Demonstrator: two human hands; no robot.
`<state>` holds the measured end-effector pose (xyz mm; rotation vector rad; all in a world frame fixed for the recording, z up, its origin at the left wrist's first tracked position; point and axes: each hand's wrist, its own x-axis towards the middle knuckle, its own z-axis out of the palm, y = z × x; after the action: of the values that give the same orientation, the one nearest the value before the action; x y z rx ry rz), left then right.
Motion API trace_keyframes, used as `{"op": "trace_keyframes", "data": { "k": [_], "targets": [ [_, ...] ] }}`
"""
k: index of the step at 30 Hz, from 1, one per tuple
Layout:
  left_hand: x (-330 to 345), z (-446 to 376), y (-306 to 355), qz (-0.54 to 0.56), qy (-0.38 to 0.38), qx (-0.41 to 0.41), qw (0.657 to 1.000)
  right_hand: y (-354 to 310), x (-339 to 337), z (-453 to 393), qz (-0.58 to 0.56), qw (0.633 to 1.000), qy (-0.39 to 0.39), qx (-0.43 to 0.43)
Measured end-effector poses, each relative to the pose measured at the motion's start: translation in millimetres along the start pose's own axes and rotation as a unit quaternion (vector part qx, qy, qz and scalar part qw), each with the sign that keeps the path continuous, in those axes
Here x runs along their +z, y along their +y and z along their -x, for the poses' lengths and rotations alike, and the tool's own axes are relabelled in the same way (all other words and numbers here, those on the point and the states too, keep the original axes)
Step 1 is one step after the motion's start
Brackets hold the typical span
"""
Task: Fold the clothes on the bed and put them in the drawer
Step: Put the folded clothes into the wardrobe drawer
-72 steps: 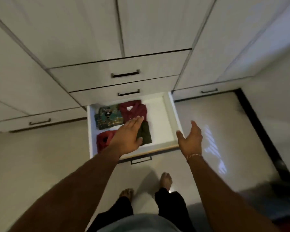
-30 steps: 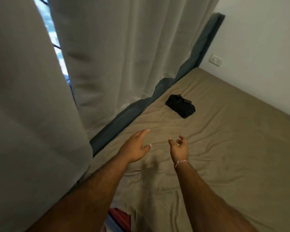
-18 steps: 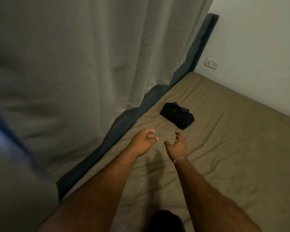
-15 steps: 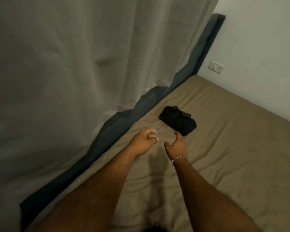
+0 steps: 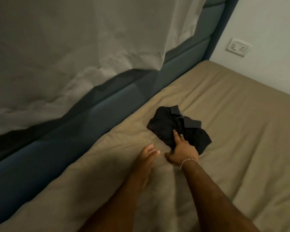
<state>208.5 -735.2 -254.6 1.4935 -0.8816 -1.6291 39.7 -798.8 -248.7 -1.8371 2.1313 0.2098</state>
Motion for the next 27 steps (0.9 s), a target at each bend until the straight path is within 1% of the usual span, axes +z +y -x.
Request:
{"op": "trace_keyframes", "data": {
  "k": [2, 4, 6, 8, 9, 11, 12, 14, 15, 16, 17, 18, 19, 20, 21, 22, 23, 24, 25, 26, 27],
  "targets": [
    [7, -8, -13, -0.003, 0.012, 0.008, 1.000, 3, 3, -6, 0.020, 0.999, 0.050, -0.002],
    [12, -13, -18, 0.002, 0.013, 0.008, 1.000, 0, -3, -7, 0.053, 0.996, 0.068, -0.006],
    [13, -9, -16, 0.013, 0.013, 0.004, 1.000, -8, -12, 3, 0.087, 0.994, 0.059, -0.010],
    [9, 0, -9, 0.045, 0.009, -0.007, 0.999, -20, -16, 31, 0.103, 0.993, 0.043, -0.030],
    [5, 5, -4, 0.072, 0.011, -0.017, 0.997, -28, -15, 51, 0.106, 0.992, 0.036, -0.051],
    [-8, 17, 8, 0.185, 0.034, -0.075, 0.979, -42, -7, 97, 0.105, 0.990, 0.009, -0.094],
    [-15, 19, 10, 0.228, 0.057, -0.103, 0.966, -48, 2, 118, 0.087, 0.990, 0.000, -0.110],
    [-41, 47, 14, 0.258, 0.112, -0.131, 0.951, -60, 14, 168, 0.015, 0.991, 0.003, -0.136],
    [-54, 61, 11, 0.260, 0.135, -0.133, 0.947, -66, 25, 189, -0.064, 0.988, 0.015, -0.138],
    [-68, 80, 8, 0.267, 0.143, -0.132, 0.944, -72, 33, 212, -0.174, 0.976, 0.031, -0.125],
    [-84, 103, 3, 0.284, 0.143, -0.127, 0.940, -82, 41, 240, -0.314, 0.944, 0.050, -0.087],
    [-96, 122, 3, 0.307, 0.137, -0.117, 0.934, -91, 49, 258, -0.461, 0.883, 0.078, -0.035],
    [-110, 142, -2, 0.319, 0.132, -0.109, 0.932, -102, 57, 281, -0.578, 0.809, 0.104, 0.034],
    [-122, 159, -3, 0.332, 0.127, -0.100, 0.929, -113, 65, 300, -0.663, 0.731, 0.118, 0.109],
    [-133, 178, -4, 0.340, 0.122, -0.086, 0.929, -124, 70, 318, -0.727, 0.658, 0.097, 0.173],
    [-145, 200, -3, 0.347, 0.111, -0.070, 0.929, -138, 71, 339, -0.782, 0.583, 0.055, 0.211],
    [-151, 216, -1, 0.350, 0.100, -0.056, 0.930, -145, 71, 356, -0.825, 0.517, -0.020, 0.226],
    [-154, 230, 1, 0.352, 0.089, -0.041, 0.931, -150, 68, 370, -0.860, 0.451, -0.093, 0.220],
    [-162, 253, 5, 0.355, 0.071, -0.034, 0.932, -158, 64, 393, -0.886, 0.398, -0.129, 0.201],
    [-168, 273, 10, 0.363, 0.050, -0.032, 0.930, -163, 57, 413, -0.908, 0.356, -0.139, 0.172],
    [-177, 299, 17, 0.366, 0.023, -0.032, 0.930, -171, 46, 437, -0.924, 0.334, -0.121, 0.144]
  ]
}}
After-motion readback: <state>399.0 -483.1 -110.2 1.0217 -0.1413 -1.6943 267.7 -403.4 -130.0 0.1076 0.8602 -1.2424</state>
